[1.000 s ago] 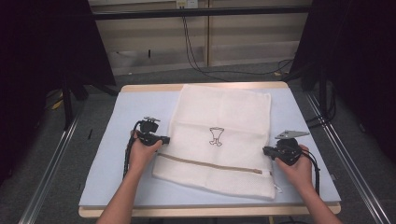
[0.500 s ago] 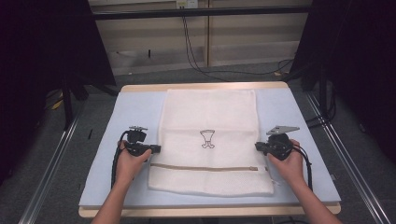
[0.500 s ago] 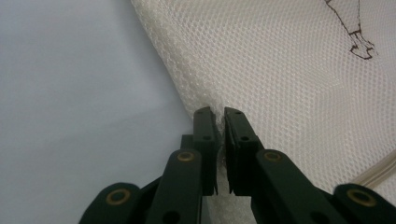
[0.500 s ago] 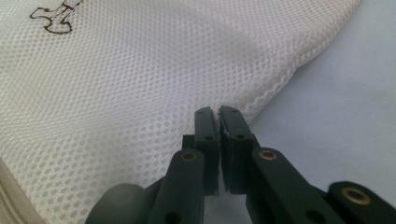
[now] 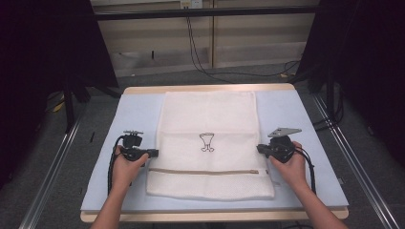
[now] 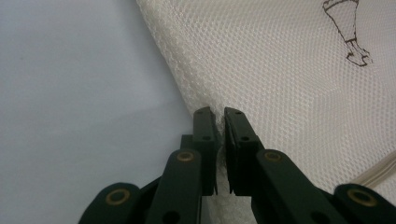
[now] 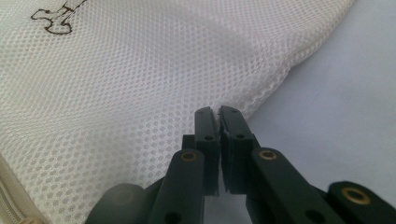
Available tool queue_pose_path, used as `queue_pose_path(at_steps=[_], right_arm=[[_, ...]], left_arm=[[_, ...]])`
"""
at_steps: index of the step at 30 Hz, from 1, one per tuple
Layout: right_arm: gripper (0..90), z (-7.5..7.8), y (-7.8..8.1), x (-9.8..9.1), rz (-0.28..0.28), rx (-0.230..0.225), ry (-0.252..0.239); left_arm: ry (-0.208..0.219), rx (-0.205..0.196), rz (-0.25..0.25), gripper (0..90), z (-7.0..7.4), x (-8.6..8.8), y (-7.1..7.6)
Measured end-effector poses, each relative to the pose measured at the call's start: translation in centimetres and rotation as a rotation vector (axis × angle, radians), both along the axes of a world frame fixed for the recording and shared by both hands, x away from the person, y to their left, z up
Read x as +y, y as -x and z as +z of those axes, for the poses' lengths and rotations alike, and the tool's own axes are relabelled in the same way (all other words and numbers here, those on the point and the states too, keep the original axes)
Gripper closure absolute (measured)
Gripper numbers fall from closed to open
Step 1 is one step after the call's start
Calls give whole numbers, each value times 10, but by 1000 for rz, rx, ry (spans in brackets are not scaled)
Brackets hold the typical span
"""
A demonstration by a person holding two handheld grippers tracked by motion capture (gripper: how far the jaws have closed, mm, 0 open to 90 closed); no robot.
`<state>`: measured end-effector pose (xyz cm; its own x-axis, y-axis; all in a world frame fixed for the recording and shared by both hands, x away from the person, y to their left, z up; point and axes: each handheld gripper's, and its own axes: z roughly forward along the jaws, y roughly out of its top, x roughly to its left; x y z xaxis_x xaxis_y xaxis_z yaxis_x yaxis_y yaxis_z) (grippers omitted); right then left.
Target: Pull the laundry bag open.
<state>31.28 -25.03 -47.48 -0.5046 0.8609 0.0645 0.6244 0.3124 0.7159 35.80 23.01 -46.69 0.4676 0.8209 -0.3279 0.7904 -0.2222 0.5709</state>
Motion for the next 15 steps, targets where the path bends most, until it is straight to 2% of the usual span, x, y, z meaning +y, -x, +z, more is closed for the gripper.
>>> queue_pose_path(at_steps=[3, 7, 9, 11, 13, 15], right_arm=[[868, 0, -2, 1, 3, -3, 4], [868, 0, -2, 2, 18, -5, 6], [868, 0, -2, 2, 18, -6, 3], [868, 1, 0, 3, 25, 1, -3], [867, 2, 2, 3, 28, -5, -8], [866, 3, 2, 2, 27, -9, -11]], left_arm=[[9, -1, 7, 842, 1, 2, 3], [-1, 0, 7, 841, 2, 3, 6], [-5, 12, 9, 840, 3, 4, 6], [-9, 7, 11, 838, 3, 4, 7], [0, 11, 30, 837, 2, 4, 7], [1, 19, 30, 837, 2, 4, 7]])
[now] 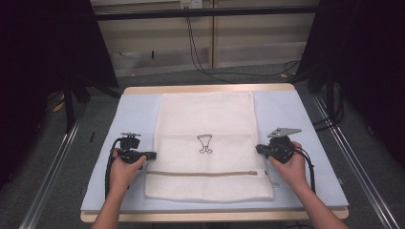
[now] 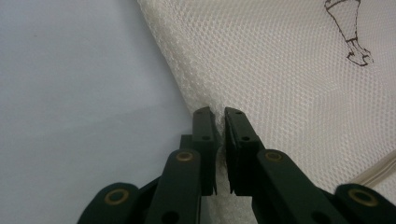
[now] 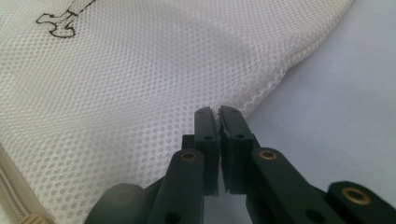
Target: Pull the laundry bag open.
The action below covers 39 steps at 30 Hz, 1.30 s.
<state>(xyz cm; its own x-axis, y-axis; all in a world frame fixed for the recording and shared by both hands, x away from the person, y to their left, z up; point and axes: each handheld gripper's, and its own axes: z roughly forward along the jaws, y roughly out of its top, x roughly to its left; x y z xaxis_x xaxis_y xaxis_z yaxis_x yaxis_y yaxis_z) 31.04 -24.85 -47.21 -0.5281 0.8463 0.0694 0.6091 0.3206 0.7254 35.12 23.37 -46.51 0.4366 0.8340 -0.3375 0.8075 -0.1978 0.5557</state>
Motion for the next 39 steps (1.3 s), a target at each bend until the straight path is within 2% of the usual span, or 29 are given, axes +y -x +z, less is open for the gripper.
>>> queue_pose_path(at_steps=[3, 6, 7, 9, 11, 14, 17, 19, 24, 29, 34, 37, 39], right_arm=[[857, 0, 1, -1, 1, 2, 1], [856, -1, 1, -1, 9, -6, 9], [853, -1, 1, -1, 9, -3, 4], [819, -2, 1, -2, 13, -7, 8], [776, 0, 4, -3, 0, -17, 11], [749, 4, 10, -6, -15, -40, 2], [786, 8, 17, -9, 8, -53, -5], [776, 9, 21, -11, 19, -52, -21], [733, 12, 32, -15, 20, -73, -24], [745, 13, 42, -17, 44, -88, -36], [836, 12, 51, -16, 70, -83, -62], [899, 10, 56, -13, 103, -84, -44], [900, 8, 60, -10, 123, -84, -31]], left_arm=[[-13, 10, -26, 824, 3, 2, 0], [-6, 7, -14, 796, 8, 2, 0], [-23, 4, -17, 773, 10, 2, 0], [-30, -15, -10, 683, 13, 2, 0], [-49, -44, -13, 666, 17, 1, -1], [-39, -77, -12, 579, 20, -2, -2], [1, -68, -42, 580, 23, -13, -3], [21, -67, -64, 570, 24, -23, -4], [65, -63, -113, 551, 27, -47, -4], [111, -33, -151, 575, 26, -68, -5], [169, 4, -197, 595, 28, -94, 1], [189, 26, -247, 605, 30, -114, 5], [196, 42, -263, 603, 30, -127, 8]])
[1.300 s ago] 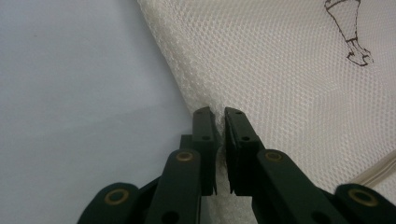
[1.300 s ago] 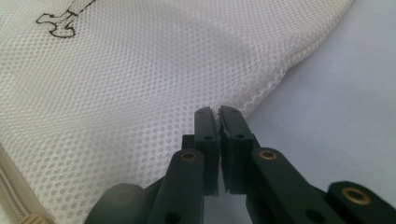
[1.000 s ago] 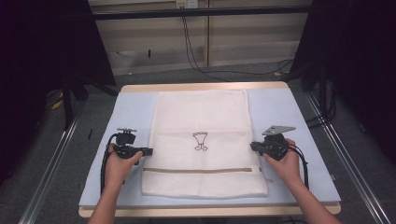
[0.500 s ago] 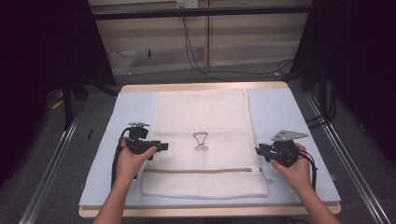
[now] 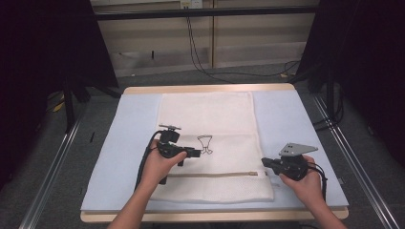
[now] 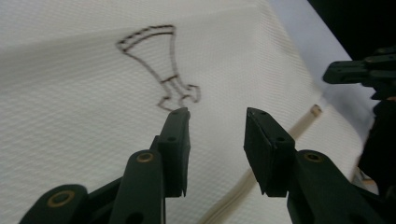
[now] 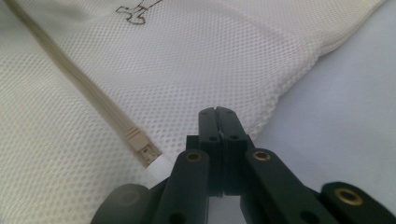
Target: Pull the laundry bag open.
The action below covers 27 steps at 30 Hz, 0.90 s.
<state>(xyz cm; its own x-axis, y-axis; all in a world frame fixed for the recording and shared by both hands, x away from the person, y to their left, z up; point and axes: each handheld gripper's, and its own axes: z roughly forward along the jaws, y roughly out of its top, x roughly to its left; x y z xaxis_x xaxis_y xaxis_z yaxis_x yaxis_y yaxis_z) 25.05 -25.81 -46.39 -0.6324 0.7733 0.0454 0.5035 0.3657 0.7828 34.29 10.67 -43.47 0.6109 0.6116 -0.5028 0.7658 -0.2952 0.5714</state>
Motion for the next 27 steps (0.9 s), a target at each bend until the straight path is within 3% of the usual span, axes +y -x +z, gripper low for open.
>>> queue_pose_path(at_steps=[2, 6, 10, 16, 20, 22, 27], right_arm=[[900, -1, 3, 4, 18, -2, 3], [900, -2, 6, 10, 42, -13, 14], [891, -3, 8, 8, 15, -17, 15], [900, -7, 11, 10, 32, 2, 8], [900, -11, 11, 14, 48, -2, 34], [900, -12, 12, 14, 45, 1, 45], [900, -15, 14, 15, 52, 9, 69]], left_arm=[[16, 17, -17, 608, 0, -12, 2], [8, 31, -47, 615, -1, -30, 4], [9, 58, -72, 617, -2, -45, 7], [22, 93, -103, 642, -9, -67, 12], [42, 122, -134, 677, -13, -79, 14], [22, 127, -146, 717, -15, -84, 14], [35, 163, -147, 715, -19, -98, 18]])
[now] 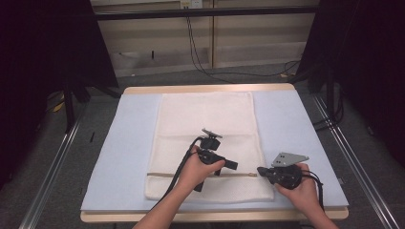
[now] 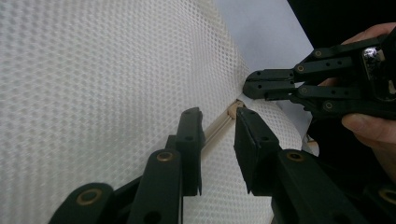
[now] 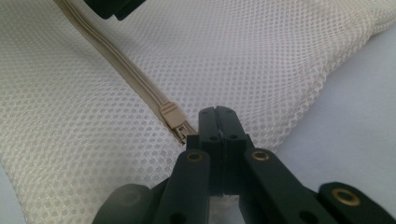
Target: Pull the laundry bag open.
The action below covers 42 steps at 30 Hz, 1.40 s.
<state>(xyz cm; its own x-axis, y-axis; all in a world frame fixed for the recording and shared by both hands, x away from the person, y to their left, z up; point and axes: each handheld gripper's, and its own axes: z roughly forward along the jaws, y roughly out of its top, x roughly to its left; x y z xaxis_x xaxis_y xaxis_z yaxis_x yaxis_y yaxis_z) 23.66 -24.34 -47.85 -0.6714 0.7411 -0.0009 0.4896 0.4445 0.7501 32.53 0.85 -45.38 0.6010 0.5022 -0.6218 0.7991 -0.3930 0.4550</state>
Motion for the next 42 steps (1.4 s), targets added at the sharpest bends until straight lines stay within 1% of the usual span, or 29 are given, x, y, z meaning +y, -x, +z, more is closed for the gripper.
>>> queue_pose_path(at_steps=[2, 3, 6, 7, 8, 9, 10, 11, 13, 18, 19, 20, 21, 22, 24, 25, 26, 27, 28, 30, 31, 32, 34, 35, 36, 38, 39, 40, 42], right_arm=[[900, -1, 0, 0, 3, -7, 3], [900, -2, 0, 0, 0, -7, 7], [900, -4, 1, 0, -4, -10, -5], [900, -4, 1, -1, -4, -11, -8], [900, -4, 1, -1, -9, -10, -11], [900, -4, 1, -1, -11, -12, -7], [900, -4, 2, -1, -10, -12, -6], [900, -5, 1, -1, -7, -14, -9], [900, -5, 1, -1, -7, -14, -14], [900, -6, 2, -2, -12, -12, -23], [900, -6, 2, -2, -10, -11, -23], [900, -6, 2, -1, -9, -10, -23], [900, -6, 2, -1, -13, -12, -18], [900, -6, 2, -1, -15, -12, -16], [900, -6, 2, -1, -14, -9, -18], [900, -6, 2, -1, -15, -9, -18], [900, -6, 3, -1, -18, -10, -18], [900, -6, 3, -1, -19, -10, -19], [900, -6, 3, -1, -21, -9, -19], [900, -6, 3, -1, -20, -7, -24], [900, -6, 3, -1, -20, -6, -22], [900, -6, 3, -1, -18, -5, -26], [900, -6, 3, -1, -21, -7, -24], [900, -6, 3, -1, -19, -4, -25], [900, -6, 3, -1, -22, -7, -22], [900, -7, 3, -1, -21, -7, -25], [900, -7, 3, -1, -21, -7, -25], [900, -7, 3, -1, -20, -9, -25], [900, -7, 3, -1, -22, -8, -28]], left_arm=[[-12, -4, -22, 708, -2, -5, 1], [-8, 5, -11, 706, -3, -9, 3], [-15, 23, -41, 701, -7, -18, 3], [-11, 34, -31, 701, -9, -21, 4], [-18, 33, -54, 702, -11, -22, 2], [-18, 47, -42, 702, -12, -24, 3], [-14, 49, -29, 703, -13, -26, 3], [-25, 41, -41, 702, -14, -26, 2], [-19, 58, -15, 706, -15, -29, 2], [-34, 73, -29, 712, -18, -34, 2], [-14, 87, 10, 713, -18, -37, 4], [-30, 80, -27, 719, -19, -36, 2], [-37, 86, -18, 722, -19, -37, 3], [-38, 80, -36, 722, -20, -38, 2], [-34, 102, -10, 729, -20, -41, 3], [-47, 106, -14, 732, -20, -41, 3], [-38, 105, -24, 737, -21, -42, 3], [-24, 130, 4, 737, -22, -45, 5], [-46, 116, -28, 737, -23, -44, 4], [-51, 113, -27, 746, -24, -46, 4], [-40, 128, 10, 752, -24, -48, 5], [-30, 134, 19, 766, -25, -49, 5], [-26, 146, -2, 779, -27, -49, 4], [-38, 127, -17, 776, -27, -49, 3], [-14, 149, -1, 771, -27, -52, 5], [-23, 134, -3, 774, -28, -54, 5], [-8, 147, 14, 789, -29, -57, 7], [-10, 149, 25, 801, -30, -58, 7], [-10, 149, 22, 836, -31, -59, 7]])
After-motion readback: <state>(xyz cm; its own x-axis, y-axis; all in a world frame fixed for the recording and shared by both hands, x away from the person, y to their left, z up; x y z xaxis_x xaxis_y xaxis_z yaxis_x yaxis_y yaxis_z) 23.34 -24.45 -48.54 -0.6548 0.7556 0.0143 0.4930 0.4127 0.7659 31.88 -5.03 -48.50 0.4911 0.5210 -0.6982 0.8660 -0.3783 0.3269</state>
